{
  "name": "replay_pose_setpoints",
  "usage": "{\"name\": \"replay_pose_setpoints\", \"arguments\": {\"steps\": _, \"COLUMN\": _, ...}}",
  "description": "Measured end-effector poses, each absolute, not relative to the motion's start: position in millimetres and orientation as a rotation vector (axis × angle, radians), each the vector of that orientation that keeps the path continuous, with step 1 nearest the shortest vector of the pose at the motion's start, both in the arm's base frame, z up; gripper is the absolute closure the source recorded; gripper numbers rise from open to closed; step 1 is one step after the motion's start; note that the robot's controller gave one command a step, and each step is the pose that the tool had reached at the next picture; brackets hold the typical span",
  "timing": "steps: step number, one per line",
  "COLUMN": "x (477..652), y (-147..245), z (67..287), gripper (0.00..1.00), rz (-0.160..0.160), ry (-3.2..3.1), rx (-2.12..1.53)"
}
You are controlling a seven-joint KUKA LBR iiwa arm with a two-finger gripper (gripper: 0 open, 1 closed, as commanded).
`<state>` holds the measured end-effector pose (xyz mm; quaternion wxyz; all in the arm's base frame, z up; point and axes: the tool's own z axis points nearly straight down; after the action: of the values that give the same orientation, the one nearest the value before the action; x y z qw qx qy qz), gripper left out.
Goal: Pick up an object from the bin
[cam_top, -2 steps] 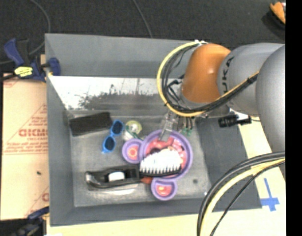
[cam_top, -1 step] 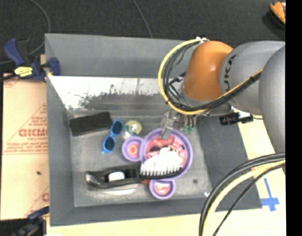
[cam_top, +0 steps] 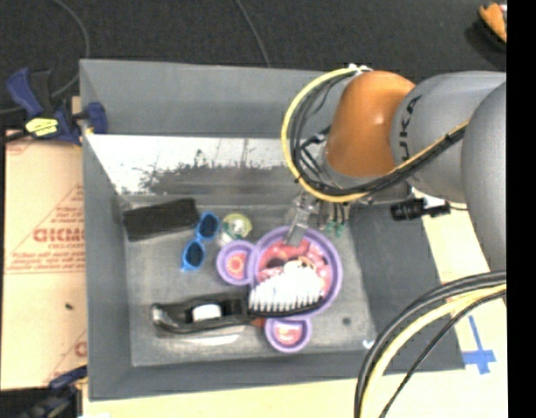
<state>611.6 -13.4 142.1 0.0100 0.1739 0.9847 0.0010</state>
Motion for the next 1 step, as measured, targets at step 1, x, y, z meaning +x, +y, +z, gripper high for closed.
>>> {"name": "replay_pose_setpoints", "arguments": {"steps": 1, "x": 611.4, "y": -13.8, "z": 143.3, "gripper": 1.0, "rz": 0.002, "ry": 3.074, "rx": 0.542}}
